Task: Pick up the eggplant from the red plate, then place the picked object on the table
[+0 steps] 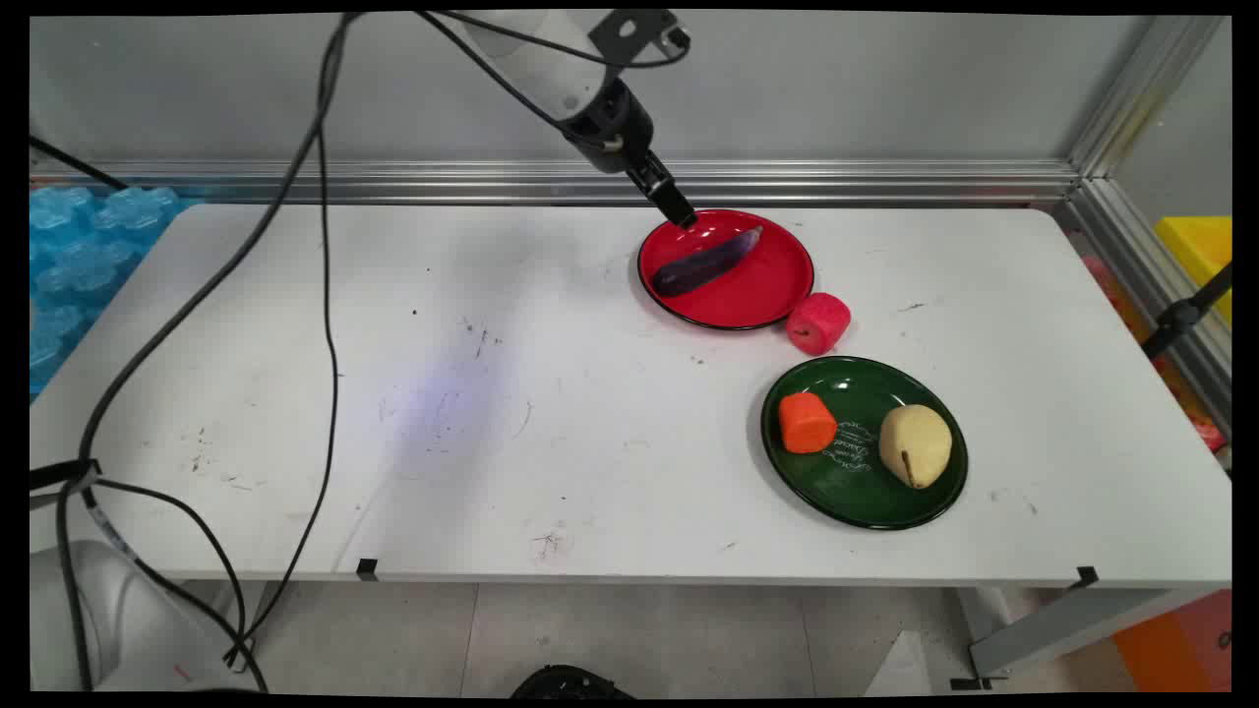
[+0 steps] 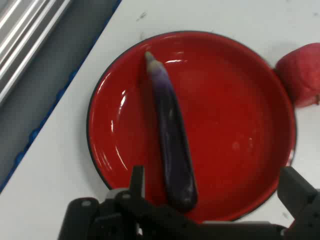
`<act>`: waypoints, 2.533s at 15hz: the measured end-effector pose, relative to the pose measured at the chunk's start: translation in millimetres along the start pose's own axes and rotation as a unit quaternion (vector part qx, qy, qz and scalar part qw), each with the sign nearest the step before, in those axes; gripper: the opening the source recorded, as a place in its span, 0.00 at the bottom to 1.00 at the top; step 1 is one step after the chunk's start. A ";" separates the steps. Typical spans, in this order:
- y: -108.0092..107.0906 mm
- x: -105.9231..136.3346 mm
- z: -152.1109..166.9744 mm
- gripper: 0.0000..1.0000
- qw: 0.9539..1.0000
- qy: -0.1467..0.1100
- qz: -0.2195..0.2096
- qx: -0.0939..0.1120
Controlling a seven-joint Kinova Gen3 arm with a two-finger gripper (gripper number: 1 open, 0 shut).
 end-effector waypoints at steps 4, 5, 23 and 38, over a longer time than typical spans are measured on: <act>-3.1 9.4 32.3 1.00 1.000 -0.017 -0.008 0.011; -3.4 11.5 40.7 1.00 1.000 -0.022 -0.010 0.014; -6.6 21.9 148.5 0.00 0.994 -0.103 -0.030 0.031; -8.9 41.2 100.5 0.00 0.998 -0.065 0.016 0.022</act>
